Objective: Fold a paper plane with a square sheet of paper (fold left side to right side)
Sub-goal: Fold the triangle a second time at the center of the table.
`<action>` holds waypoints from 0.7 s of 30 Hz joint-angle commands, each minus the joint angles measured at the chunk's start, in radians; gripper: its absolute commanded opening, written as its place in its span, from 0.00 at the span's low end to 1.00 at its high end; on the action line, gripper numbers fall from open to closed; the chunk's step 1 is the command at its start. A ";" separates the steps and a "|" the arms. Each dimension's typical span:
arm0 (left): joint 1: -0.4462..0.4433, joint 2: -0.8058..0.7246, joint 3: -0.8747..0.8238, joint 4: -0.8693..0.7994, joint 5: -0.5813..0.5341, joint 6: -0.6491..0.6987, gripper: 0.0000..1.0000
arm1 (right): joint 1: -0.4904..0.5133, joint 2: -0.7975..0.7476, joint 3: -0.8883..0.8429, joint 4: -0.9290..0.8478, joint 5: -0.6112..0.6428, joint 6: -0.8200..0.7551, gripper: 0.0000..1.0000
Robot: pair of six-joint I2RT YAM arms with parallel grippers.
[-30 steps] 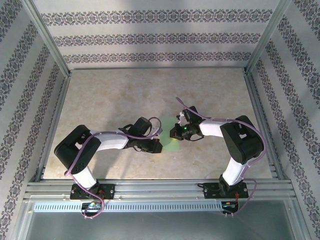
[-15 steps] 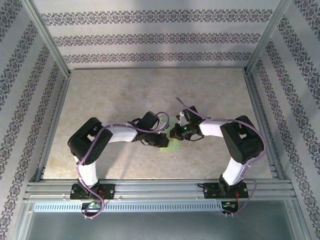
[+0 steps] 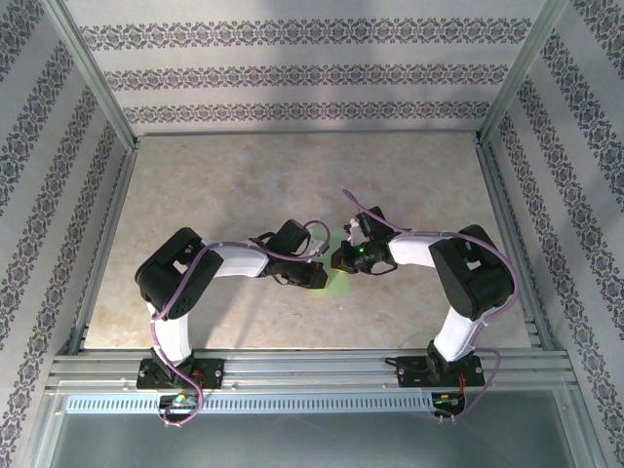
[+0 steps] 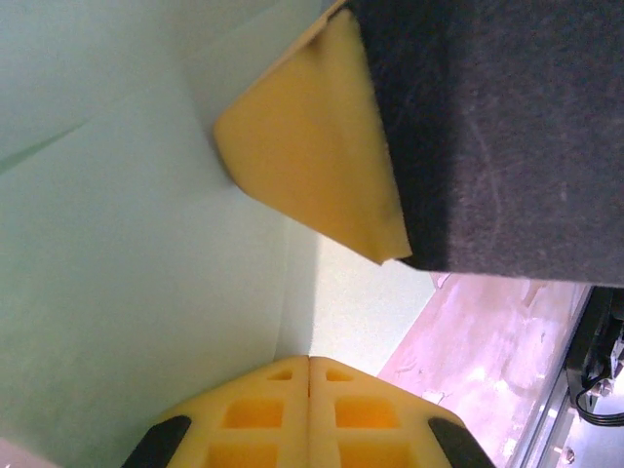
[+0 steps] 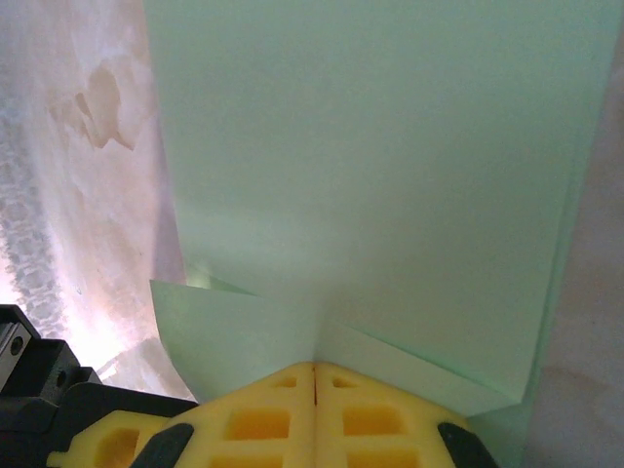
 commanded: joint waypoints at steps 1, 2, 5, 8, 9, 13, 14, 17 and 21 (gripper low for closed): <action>-0.001 -0.026 -0.064 -0.058 -0.020 0.018 0.02 | -0.011 0.056 -0.023 -0.126 0.106 -0.034 0.00; -0.005 -0.033 -0.076 -0.056 -0.017 0.018 0.02 | -0.012 0.055 -0.023 -0.128 0.106 -0.035 0.00; -0.021 -0.057 -0.107 -0.060 -0.011 0.020 0.02 | -0.018 0.053 -0.023 -0.132 0.108 -0.039 0.00; -0.033 -0.089 -0.146 -0.070 -0.019 0.023 0.02 | -0.025 0.050 -0.024 -0.135 0.108 -0.042 0.00; -0.035 -0.100 -0.160 -0.072 -0.025 0.023 0.02 | -0.025 0.049 -0.024 -0.135 0.106 -0.043 0.00; -0.035 -0.151 -0.206 -0.060 -0.044 0.012 0.02 | -0.022 0.035 -0.018 -0.123 0.081 -0.042 0.00; -0.033 -0.168 -0.211 -0.056 -0.048 0.006 0.02 | -0.019 0.027 -0.013 -0.118 0.071 -0.039 0.00; -0.019 -0.231 -0.213 -0.026 -0.049 -0.009 0.02 | -0.013 -0.007 0.011 -0.106 0.037 -0.027 0.02; 0.032 -0.308 -0.208 0.034 -0.057 -0.047 0.10 | -0.011 -0.088 0.047 -0.101 0.023 -0.022 0.25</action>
